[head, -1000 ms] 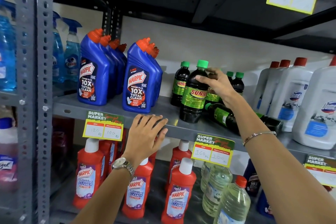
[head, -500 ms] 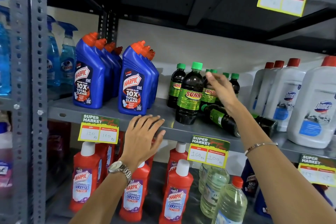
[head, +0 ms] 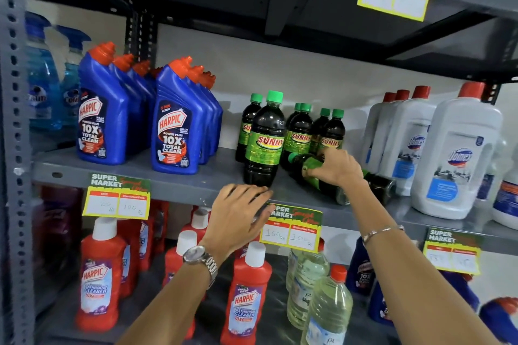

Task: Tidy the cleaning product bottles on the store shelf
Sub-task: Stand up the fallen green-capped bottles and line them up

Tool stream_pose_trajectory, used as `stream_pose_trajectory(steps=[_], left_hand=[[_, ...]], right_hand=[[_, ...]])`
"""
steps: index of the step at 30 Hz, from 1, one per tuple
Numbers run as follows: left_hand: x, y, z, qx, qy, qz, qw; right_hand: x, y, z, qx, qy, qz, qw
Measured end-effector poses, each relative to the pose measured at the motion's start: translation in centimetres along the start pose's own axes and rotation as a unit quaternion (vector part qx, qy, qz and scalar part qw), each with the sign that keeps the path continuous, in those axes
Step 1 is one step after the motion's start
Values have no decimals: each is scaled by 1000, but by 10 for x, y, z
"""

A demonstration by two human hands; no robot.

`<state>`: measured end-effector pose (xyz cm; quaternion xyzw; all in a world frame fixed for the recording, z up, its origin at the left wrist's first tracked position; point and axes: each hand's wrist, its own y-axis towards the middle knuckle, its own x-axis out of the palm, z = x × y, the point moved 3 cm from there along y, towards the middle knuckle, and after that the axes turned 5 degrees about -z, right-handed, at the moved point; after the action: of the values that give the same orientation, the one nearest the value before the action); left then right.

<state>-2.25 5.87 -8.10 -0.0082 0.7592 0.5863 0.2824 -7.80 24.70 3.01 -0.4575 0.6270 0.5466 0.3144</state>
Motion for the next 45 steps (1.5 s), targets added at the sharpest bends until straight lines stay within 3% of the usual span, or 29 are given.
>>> stream_pose_trajectory(steps=[4,7,11,17,20,22,25,31,35,42,45], left_hand=[[2,-1,2,-14,-5,13,1000],[2,0,3,-20,-2,25,999],[3,0,4,-24,3,26,999],[1,-1,4,-20,1,11,1000],[-1,-1,3,-18,-3,4,1000],[-2,-1,3,-21,-6,-4,1000],[-1,-1,3,-22,-5,-10,1000],[-1,-2,3,-25,3,-24,999],[-1,-1,3,-25,5,-25,999],[-2,-2,3,-26,4,-31,999],[-2,-1,3,-27,3,-31,999]], right_hand=[[-3,-6,7,-16,126,115,985],[7,-12,10,4,306,177,935],[22,-17,8,15,422,187,887],[15,-16,8,10,405,152,902],[-8,-8,10,-20,485,165,859],[-20,6,11,-34,542,105,833],[-28,18,15,-39,521,38,852],[-37,13,10,-5,334,104,937],[-42,16,5,-39,493,49,868],[-49,18,8,-45,382,76,920],[-47,18,6,-62,446,34,892]])
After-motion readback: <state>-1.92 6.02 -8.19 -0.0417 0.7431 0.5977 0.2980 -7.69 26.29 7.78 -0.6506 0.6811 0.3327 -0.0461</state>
